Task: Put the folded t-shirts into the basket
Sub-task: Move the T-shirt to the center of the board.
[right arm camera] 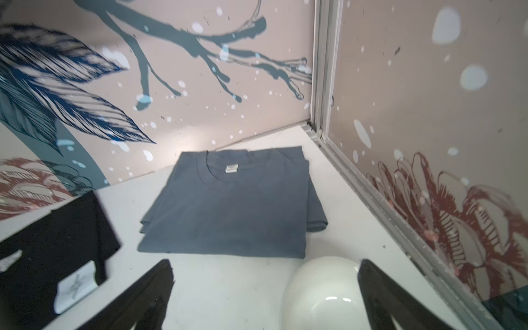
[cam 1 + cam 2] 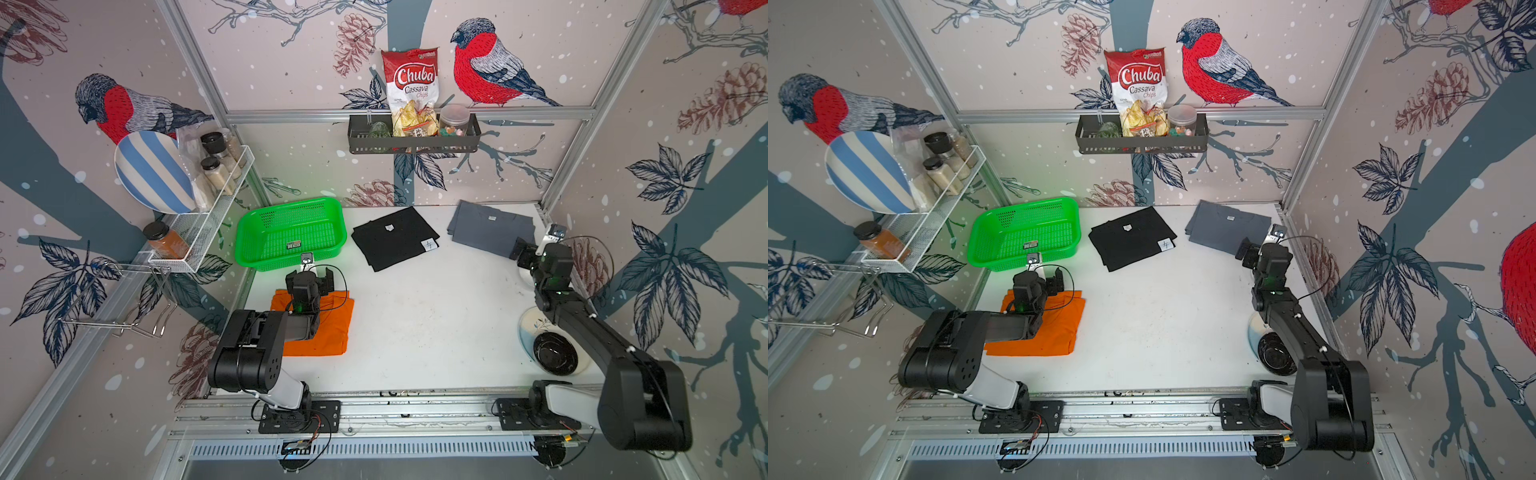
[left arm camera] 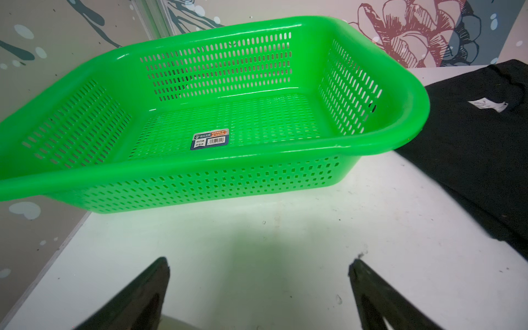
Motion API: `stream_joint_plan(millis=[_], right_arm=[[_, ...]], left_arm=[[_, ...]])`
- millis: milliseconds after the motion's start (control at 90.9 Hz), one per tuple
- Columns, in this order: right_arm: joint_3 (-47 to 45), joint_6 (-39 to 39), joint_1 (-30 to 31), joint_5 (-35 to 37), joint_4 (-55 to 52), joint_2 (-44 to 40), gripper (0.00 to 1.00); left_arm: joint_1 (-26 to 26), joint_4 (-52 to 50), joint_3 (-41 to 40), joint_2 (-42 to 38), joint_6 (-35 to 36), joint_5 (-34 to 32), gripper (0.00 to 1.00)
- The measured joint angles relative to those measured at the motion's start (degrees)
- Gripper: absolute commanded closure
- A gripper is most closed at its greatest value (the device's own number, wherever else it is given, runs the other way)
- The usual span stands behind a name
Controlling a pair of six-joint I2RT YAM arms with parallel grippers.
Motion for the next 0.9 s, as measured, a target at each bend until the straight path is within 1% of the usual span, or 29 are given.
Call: stream_joint_plan(millis=[44,110,187,242,275,319,418,440,484,539,594,671,759,836,902], right_arm=[[4.63,3.19,0.07,0.87,-5.99,-1.46,0.00],[10.91,11.34,-0.50,3.96,-16.24,-3.04,0.00],[14.43,17.77,-2.29,4.02,-24.79,-4.48,0.00],[15.80,20.68,-1.22,4.11,-29.81,-5.22,0.00],[16.74,20.98,1.64,4.52,-32.26,-5.27,0.00],[18.32,20.85,8.17,5.62,-34.40,-4.76,0.00],[22.10,17.81,25.70,10.45,-35.58,-0.81,0.00],[22.84,17.18,28.65,11.56,-35.69,0.42,0.00],[25.09,15.19,35.80,14.64,-35.85,4.70,0.00],[28.00,12.87,43.04,18.27,-35.76,10.56,0.00],[31.36,10.03,49.68,20.22,-36.06,16.74,0.00],[37.11,6.56,56.81,21.81,-36.20,25.42,0.00],[43.41,3.39,61.44,21.46,-35.17,35.43,0.00],[47.47,1.05,63.87,17.38,-34.71,42.75,0.00],[49.57,-1.40,64.98,11.47,-33.86,46.86,0.00]], left_arm=[[-0.11,-0.02,-0.35,-0.85,0.33,1.40,0.04],[-0.15,0.04,-1.01,-1.90,1.27,3.58,0.04],[-0.15,-0.52,-1.40,-3.41,1.77,5.20,0.04],[-0.15,-3.08,-0.48,-5.18,2.54,6.93,0.04],[-0.22,-6.01,0.98,-6.49,3.17,7.98,0.04],[-0.39,-10.10,3.72,-8.68,3.30,9.46,0.04],[-0.57,-18.56,11.17,-12.22,4.61,11.19,0.04],[-0.57,-21.38,13.29,-12.72,4.68,11.17,0.04],[-0.57,-27.23,17.73,-13.03,5.38,11.17,0.04],[-0.57,-35.17,23.32,-13.00,6.25,11.06,0.04],[-0.44,-42.84,28.48,-12.83,7.39,10.86,0.04],[1.03,-53.33,34.67,-12.41,9.51,12.39,0.04],[4.81,-63.78,38.21,-12.37,10.93,13.92,0.04],[7.58,-72.74,40.41,-12.00,12.31,14.97,0.04],[9.62,-79.38,41.79,-11.72,13.97,16.74,0.04]])
